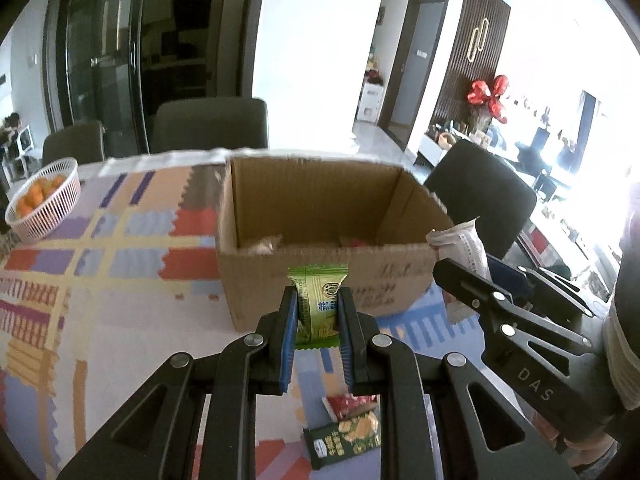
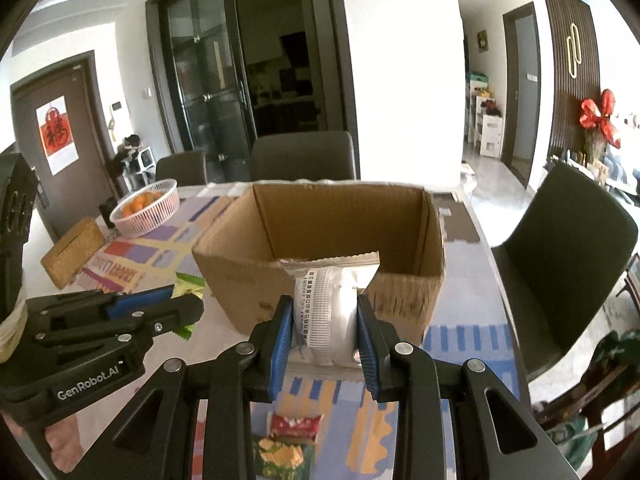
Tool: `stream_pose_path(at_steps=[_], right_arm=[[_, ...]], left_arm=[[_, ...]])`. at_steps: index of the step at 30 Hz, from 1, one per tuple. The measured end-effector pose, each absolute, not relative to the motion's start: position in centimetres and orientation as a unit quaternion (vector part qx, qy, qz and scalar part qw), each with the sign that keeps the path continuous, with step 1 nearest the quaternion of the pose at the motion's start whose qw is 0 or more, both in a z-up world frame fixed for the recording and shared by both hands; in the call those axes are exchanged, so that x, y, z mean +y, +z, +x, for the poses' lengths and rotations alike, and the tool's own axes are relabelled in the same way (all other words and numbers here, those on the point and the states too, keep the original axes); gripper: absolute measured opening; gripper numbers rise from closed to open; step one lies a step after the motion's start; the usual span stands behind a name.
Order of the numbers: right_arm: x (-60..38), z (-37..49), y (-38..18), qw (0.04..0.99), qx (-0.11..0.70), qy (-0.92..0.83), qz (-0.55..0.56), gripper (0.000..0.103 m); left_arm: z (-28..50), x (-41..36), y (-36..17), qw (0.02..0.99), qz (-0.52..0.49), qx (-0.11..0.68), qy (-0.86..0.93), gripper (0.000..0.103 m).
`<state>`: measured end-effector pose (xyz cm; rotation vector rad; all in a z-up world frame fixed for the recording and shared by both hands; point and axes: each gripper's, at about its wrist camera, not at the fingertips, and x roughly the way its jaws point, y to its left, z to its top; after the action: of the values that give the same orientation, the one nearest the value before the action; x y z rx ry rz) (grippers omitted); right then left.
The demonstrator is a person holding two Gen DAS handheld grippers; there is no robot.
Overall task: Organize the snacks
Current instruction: 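Carry the green and white packets over the box and open both tools inside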
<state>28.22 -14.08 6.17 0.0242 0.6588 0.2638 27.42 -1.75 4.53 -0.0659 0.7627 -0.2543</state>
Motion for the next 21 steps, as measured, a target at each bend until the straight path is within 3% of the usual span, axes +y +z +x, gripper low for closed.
stream_pose_path(at_steps=[11, 21], right_arm=[[-13.5, 31.1, 9.9, 0.948, 0.289, 0.136, -0.001, 0.032], [-13.1, 35.4, 10.2, 0.941, 0.305, 0.146, -0.005, 0.032]], left_arm=[[30.9, -1.3, 8.3, 0.935, -0.010, 0.333, -0.119, 0.020], [35.4, -1.4, 8.0, 0.926, -0.012, 0.353, -0.133, 0.020]])
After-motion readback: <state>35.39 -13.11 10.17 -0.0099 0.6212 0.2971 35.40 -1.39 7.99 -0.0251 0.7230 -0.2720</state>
